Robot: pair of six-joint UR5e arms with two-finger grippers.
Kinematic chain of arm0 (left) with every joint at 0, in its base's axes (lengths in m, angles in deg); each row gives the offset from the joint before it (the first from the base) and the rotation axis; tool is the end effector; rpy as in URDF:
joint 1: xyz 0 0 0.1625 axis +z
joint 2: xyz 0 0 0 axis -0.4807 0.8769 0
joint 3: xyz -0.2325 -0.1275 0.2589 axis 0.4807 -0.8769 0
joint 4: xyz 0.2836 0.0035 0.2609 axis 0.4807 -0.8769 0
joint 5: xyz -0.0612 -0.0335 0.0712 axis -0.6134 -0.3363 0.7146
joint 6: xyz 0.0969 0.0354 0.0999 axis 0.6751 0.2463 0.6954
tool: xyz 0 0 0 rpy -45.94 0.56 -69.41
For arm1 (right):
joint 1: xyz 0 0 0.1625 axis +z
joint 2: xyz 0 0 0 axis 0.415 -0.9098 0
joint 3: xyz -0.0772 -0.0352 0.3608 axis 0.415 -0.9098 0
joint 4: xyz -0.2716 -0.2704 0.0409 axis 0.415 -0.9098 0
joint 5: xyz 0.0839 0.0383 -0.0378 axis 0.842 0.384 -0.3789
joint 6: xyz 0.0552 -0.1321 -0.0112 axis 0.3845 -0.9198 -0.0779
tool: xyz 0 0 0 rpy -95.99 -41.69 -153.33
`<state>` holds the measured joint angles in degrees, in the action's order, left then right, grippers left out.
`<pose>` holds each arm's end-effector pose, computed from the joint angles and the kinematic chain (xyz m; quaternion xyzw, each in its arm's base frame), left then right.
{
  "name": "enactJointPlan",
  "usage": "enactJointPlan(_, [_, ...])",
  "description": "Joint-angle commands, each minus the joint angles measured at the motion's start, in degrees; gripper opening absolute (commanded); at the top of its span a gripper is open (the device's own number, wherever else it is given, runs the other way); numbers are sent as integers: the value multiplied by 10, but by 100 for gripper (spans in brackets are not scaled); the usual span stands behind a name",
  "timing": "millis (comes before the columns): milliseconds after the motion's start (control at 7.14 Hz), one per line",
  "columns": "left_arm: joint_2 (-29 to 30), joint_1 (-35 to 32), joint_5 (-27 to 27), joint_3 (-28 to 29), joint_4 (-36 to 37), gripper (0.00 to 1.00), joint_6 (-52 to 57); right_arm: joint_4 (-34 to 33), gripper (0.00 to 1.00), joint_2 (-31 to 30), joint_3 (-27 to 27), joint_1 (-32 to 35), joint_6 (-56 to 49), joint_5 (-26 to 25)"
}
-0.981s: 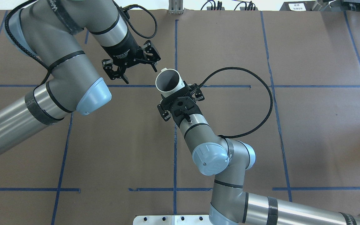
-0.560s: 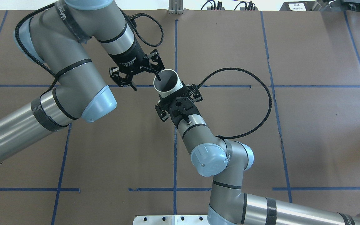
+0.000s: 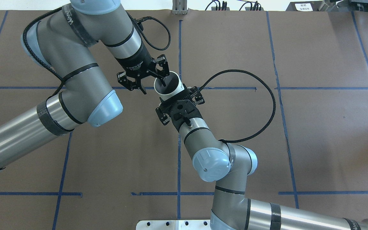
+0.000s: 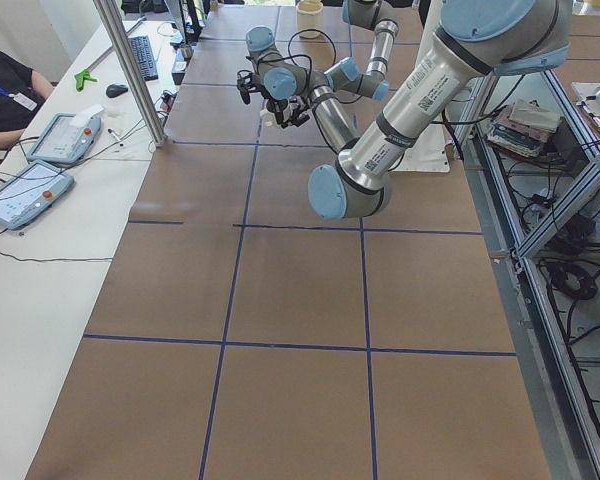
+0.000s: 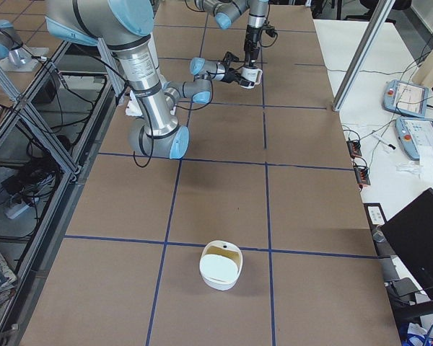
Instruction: Left arm hands cup to right arm to dump lemon
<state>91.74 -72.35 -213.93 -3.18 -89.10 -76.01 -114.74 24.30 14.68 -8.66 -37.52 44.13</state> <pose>0.4451 -0.4803 0.1430 -0.1059 0.4912 -0.1183 0.8565 -0.5651 -0.3971 0.1786 0.5777 -0.3369 -0.0333 0.7427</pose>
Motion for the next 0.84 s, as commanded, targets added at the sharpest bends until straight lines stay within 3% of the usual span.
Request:
enactJointPlan(0, [0,6,0,4,-4,50,0,0,19,2,0,0,0,1])
enactJointPlan(140, [1,7,0,4,-4,30,0,0,19,2,0,0,0,1])
enactJointPlan(420, [0,8,0,5,-7,8,1,0,21,2,0,0,-1,1])
enactJointPlan(560, [-1,9,0,5,-8,0,2,0,37,1,-1,0,-2,1])
enactJointPlan(700, [-2,9,0,5,-7,0,2,3,87,1,0,-2,7,2])
